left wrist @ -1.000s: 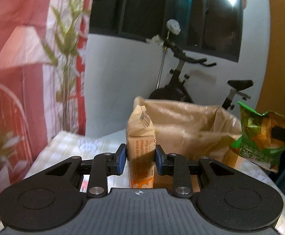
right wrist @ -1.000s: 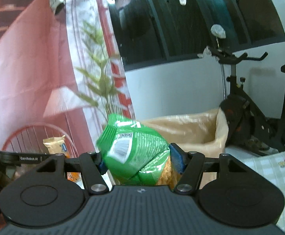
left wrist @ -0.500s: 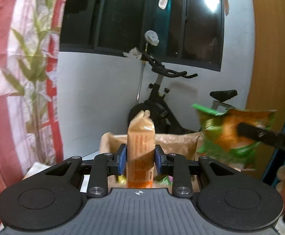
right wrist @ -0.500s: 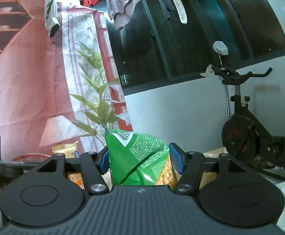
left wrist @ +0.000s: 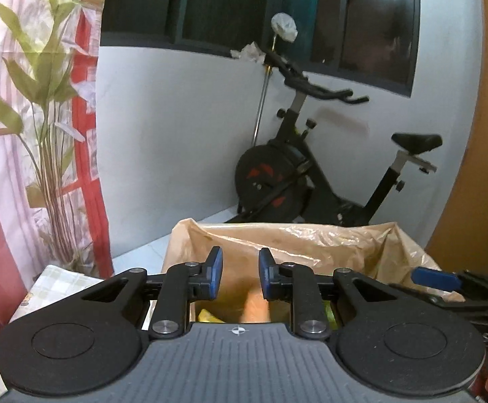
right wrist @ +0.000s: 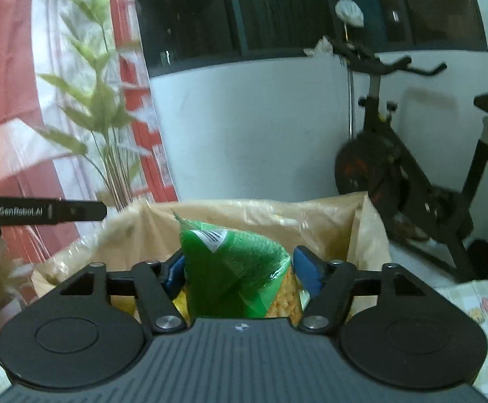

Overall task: Organize snacks
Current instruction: 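Carry both snacks over the paper bag and open both tools to drop them, then lower both tools back to the snack pile in front of the paper bag, then close the left tool on the bread packet while the right tool grasps the orange chip bag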

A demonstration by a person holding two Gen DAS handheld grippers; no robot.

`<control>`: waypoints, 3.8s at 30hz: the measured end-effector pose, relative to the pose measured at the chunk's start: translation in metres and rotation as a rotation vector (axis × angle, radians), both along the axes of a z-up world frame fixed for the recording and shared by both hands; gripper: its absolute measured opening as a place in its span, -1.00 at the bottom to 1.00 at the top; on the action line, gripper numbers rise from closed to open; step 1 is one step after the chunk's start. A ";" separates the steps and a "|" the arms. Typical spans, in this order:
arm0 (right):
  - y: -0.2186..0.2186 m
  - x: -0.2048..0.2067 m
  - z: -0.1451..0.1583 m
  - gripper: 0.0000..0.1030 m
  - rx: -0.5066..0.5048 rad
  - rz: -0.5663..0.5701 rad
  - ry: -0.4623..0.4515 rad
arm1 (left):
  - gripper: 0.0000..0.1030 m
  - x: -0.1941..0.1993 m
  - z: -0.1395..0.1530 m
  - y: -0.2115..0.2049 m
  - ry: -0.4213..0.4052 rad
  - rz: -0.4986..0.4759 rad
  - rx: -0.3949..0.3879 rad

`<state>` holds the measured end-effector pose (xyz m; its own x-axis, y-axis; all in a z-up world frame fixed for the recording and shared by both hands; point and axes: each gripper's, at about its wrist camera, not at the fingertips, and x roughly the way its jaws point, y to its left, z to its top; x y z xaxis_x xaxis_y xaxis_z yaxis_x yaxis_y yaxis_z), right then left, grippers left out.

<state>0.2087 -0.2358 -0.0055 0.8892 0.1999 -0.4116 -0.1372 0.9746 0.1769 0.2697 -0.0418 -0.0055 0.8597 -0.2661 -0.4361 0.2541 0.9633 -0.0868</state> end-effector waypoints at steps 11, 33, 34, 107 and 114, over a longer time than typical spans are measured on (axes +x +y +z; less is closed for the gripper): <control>-0.001 -0.035 0.015 0.65 0.010 0.063 -0.041 | -0.05 -0.043 0.008 0.026 -0.009 0.021 0.046; 0.043 -0.123 0.002 1.00 -0.082 0.180 -0.077 | 0.12 -0.164 -0.034 0.087 0.061 0.156 0.002; 0.045 -0.125 -0.001 1.00 -0.081 0.179 -0.071 | 0.12 -0.167 -0.038 0.087 0.066 0.160 0.002; 0.079 -0.161 -0.125 0.99 -0.089 0.174 0.288 | 0.54 -0.159 -0.183 0.082 0.510 0.167 -0.068; 0.082 -0.154 -0.126 0.99 -0.092 0.172 0.311 | 0.54 -0.179 -0.158 0.095 0.405 0.174 -0.084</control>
<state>0.0542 -0.1541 -0.1319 0.6753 0.2850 -0.6803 -0.2537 0.9558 0.1486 0.0903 0.0537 -0.1635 0.6591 -0.1821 -0.7297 0.0187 0.9739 -0.2262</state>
